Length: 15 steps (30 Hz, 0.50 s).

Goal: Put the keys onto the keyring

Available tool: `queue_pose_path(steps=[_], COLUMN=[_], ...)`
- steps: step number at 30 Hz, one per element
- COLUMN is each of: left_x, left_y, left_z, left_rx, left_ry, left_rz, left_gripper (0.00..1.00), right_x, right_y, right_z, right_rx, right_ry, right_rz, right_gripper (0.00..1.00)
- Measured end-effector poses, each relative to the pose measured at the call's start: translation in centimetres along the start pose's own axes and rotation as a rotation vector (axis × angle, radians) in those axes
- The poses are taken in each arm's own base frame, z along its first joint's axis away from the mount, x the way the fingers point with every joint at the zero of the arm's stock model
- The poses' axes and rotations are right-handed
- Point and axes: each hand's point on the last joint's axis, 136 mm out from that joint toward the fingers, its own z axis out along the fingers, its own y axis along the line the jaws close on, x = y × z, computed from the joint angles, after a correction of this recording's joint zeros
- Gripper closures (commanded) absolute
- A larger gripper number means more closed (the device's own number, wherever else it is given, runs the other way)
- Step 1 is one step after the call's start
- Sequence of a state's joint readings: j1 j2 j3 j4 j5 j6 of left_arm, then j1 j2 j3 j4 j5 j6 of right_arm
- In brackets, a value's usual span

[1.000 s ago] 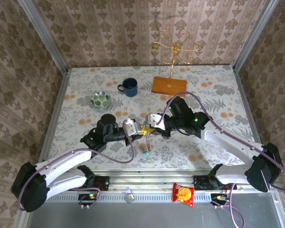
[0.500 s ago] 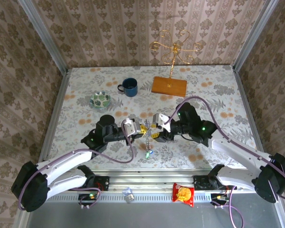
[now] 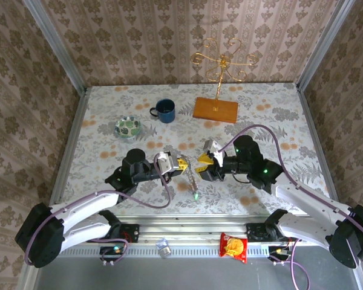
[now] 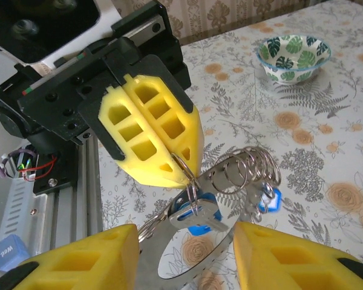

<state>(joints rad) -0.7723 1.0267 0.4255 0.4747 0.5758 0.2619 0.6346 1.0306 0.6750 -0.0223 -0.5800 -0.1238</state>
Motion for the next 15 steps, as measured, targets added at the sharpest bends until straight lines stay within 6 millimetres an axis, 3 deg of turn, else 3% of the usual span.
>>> queue_pose_path(steps=[9,15], left_x=[0.5,0.4], left_y=[0.0,-0.1], left_z=[0.3,0.3], left_rx=[0.004,0.009], left_ry=[0.012,0.007], left_rz=[-0.008,-0.005], left_gripper=[1.00,1.00], right_x=[0.2,-0.1], right_y=[-0.5,-0.6], right_z=[0.9,1.3], right_rx=[-0.002,-0.008], right_ry=[0.001,-0.006], right_rz=[0.023,0.008], right_gripper=[0.61,0.71])
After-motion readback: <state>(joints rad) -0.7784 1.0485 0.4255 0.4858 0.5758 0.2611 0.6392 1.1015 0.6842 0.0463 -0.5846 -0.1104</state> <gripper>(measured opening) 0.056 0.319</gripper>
